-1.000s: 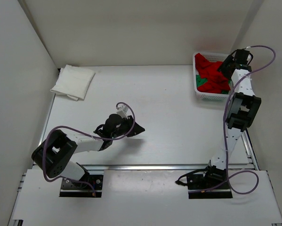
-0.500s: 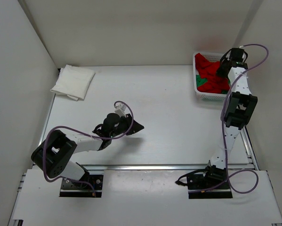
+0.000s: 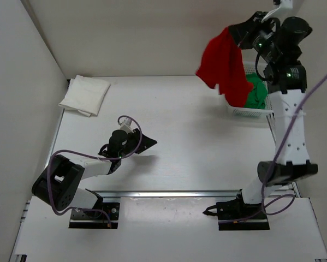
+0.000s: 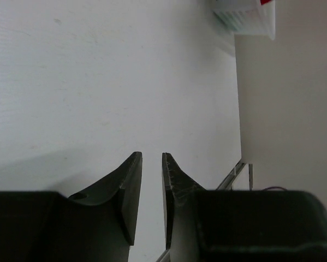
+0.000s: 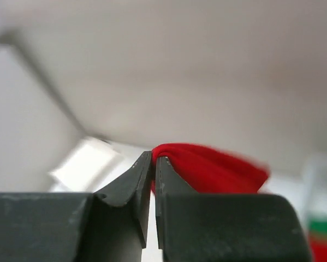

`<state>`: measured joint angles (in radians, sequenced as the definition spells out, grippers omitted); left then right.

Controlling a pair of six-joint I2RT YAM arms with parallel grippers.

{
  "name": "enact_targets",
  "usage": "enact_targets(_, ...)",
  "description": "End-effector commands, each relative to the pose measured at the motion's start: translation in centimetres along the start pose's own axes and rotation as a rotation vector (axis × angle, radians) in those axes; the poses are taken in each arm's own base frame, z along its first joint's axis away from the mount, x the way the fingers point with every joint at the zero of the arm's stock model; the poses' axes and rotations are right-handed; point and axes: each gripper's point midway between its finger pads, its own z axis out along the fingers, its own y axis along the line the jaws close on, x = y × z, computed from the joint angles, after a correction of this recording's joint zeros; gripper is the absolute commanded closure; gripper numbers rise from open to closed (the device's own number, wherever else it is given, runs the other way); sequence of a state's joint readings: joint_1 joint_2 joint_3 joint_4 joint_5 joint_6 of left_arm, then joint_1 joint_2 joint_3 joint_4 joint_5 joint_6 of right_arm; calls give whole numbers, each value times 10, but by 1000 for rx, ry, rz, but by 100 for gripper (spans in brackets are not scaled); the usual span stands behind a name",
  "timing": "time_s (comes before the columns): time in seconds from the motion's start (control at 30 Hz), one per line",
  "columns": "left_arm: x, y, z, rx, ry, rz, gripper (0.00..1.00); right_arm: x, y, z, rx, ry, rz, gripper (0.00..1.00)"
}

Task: Fold and stack the t-shirts
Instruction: Grab crumpled tshirt from bin with the right arm, then move the tshirt to the center of the board

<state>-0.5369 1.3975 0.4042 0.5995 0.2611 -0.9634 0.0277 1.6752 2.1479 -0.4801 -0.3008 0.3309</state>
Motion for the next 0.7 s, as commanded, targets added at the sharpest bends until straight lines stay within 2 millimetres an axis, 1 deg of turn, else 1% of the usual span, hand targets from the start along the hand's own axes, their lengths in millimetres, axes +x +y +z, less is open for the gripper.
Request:
enact_targets(0.0, -24, -2, -13, 28, -71, -60, 67, -77, 112, -67, -359, -215, -98, 100)
enact_targets(0.03, -30, -4, -16, 34, -89, -68, 67, -81, 128, -76, -408, -230, -99, 100)
enact_targets(0.1, -43, 11, -27, 2, -146, -100, 67, -92, 160, -104, -545, -267, -123, 100)
enact_targets(0.13, -50, 10, -32, 5, -177, -104, 67, -95, 169, -112, -584, -272, -105, 100)
enact_targets(0.2, -60, 23, -43, -22, -225, -128, 66, -94, 178, -122, -685, -266, -114, 100)
enact_targets(0.23, -68, 19, -48, -11, -248, -124, 66, -85, 170, -116, -684, -228, -82, 100)
enact_targets(0.27, -75, 32, -54, -40, -278, -139, 65, -69, 166, -110, -705, -185, -52, 100)
enact_targets(0.3, -85, 34, -61, -43, -315, -148, 65, -45, 149, -97, -708, -137, -34, 100)
enact_targets(0.33, -85, 33, -66, -35, -325, -155, 64, -36, 142, -96, -715, -117, 1, 100)
enact_targets(0.37, -92, 38, -71, -47, -355, -160, 63, -7, 130, -84, -727, -68, 57, 100)
enact_targets(0.4, -95, 40, -74, -54, -367, -155, 63, 26, 113, -72, -731, -27, 79, 100)
enact_targets(0.43, -94, 44, -75, -67, -369, -165, 62, 40, 105, -65, -742, -20, 102, 100)
enact_targets(0.47, -94, 42, -75, -63, -366, -158, 62, 78, 90, -53, -718, 58, 191, 100)
enact_targets(0.5, -91, 44, -73, -70, -357, -156, 61, 122, 73, -34, -715, 118, 246, 100)
enact_targets(0.53, -92, 44, -72, -74, -360, -149, 61, 141, 67, -26, -708, 146, 274, 100)
enact_targets(0.57, -90, 46, -71, -81, -356, -157, 61, 181, 46, -6, -655, 213, 347, 100)
enact_targets(0.6, -89, 50, -71, -93, -352, -154, 61, 199, 37, 7, -629, 246, 373, 95)
enact_targets(0.63, -91, 51, -71, -101, -356, -147, 60, 220, 23, 27, -595, 311, 424, 92)
enact_targets(0.67, -90, 54, -71, -111, -353, -148, 60, 262, 6, 45, -533, 423, 507, 90)
